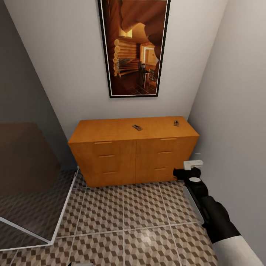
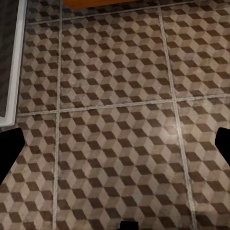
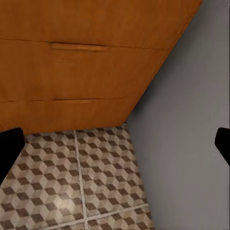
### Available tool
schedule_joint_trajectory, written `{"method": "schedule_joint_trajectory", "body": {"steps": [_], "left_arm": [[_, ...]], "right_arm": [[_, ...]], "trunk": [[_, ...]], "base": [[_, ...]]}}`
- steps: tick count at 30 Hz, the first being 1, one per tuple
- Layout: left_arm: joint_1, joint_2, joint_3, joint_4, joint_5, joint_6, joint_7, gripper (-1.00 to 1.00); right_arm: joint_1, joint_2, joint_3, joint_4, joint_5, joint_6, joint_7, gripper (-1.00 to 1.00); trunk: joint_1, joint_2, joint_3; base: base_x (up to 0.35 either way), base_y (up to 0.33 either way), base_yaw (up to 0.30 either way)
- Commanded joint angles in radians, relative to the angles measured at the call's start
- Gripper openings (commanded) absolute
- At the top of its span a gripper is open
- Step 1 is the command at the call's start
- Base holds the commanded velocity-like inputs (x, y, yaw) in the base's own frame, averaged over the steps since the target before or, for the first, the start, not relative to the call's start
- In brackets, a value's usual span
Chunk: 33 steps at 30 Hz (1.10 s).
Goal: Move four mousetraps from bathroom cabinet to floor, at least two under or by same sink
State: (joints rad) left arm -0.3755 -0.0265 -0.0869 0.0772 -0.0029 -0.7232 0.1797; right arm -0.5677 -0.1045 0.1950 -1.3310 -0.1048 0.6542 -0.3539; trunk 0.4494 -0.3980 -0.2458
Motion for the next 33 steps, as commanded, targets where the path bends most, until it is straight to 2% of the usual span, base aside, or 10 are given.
{"method": "schedule_joint_trajectory", "body": {"steps": [1, 6, 7, 16, 17, 19, 21, 24, 25, 33], "left_arm": [[-0.002, -0.001, -0.008, 0.004, -0.001, -0.005, 0.008, 1.00], [-0.002, -0.001, -0.008, 0.004, -0.001, 0.009, 0.007, 1.00], [-0.002, -0.001, -0.008, 0.004, -0.001, 0.026, 0.006, 1.00], [-0.002, -0.001, -0.008, 0.002, -0.002, 0.114, 0.003, 1.00], [-0.002, -0.001, -0.008, 0.002, -0.002, 0.120, 0.003, 1.00], [-0.002, -0.001, -0.008, 0.002, -0.002, 0.123, 0.003, 1.00], [-0.002, -0.001, -0.008, 0.001, -0.002, 0.126, 0.003, 1.00], [-0.002, -0.002, -0.008, 0.001, -0.002, 0.127, 0.003, 1.00], [-0.002, -0.003, -0.008, 0.001, -0.002, 0.127, 0.003, 1.00], [-0.002, -0.008, -0.008, 0.001, -0.002, 0.128, 0.004, 1.00]], "right_arm": [[-0.044, -0.001, 0.003, -0.009, -0.012, 0.037, -0.015, 1.00], [-0.170, -0.001, 0.003, -0.018, -0.012, 0.126, -0.021, 1.00], [-0.227, -0.001, 0.003, -0.017, -0.012, 0.157, -0.022, 1.00], [-0.536, -0.001, 0.003, 0.057, -0.013, 0.260, -0.023, 1.00], [-0.605, -0.001, 0.003, 0.107, -0.013, 0.273, -0.022, 1.00], [-0.678, 0.000, 0.003, 0.171, -0.013, 0.280, -0.022, 1.00], [-0.826, 0.002, 0.003, 0.335, -0.015, 0.284, -0.020, 1.00], [-0.925, 0.005, 0.004, 0.473, -0.016, 0.276, -0.018, 1.00], [-0.976, 0.009, 0.004, 0.558, -0.017, 0.258, -0.017, 1.00], [-1.071, 0.034, 0.004, 0.768, -0.016, 0.136, -0.016, 1.00]], "trunk": [[0.001, -0.002, -0.002], [0.001, -0.002, -0.002], [0.001, -0.002, -0.002], [0.001, -0.002, -0.002], [0.001, -0.002, -0.002], [0.001, -0.002, -0.002], [0.001, -0.002, -0.002], [0.001, -0.002, -0.002], [0.001, -0.002, -0.002], [0.001, -0.002, -0.002]], "base": [[0.000, 0.000, 0.000], [0.000, 0.000, 0.000], [0.000, 0.000, 0.000], [0.000, 0.000, 0.000], [0.000, 0.000, 0.000], [0.000, 0.000, 0.000], [0.000, 0.000, 0.000], [0.000, 0.000, 0.000], [0.000, 0.000, 0.000], [0.000, 0.000, 0.000]]}}
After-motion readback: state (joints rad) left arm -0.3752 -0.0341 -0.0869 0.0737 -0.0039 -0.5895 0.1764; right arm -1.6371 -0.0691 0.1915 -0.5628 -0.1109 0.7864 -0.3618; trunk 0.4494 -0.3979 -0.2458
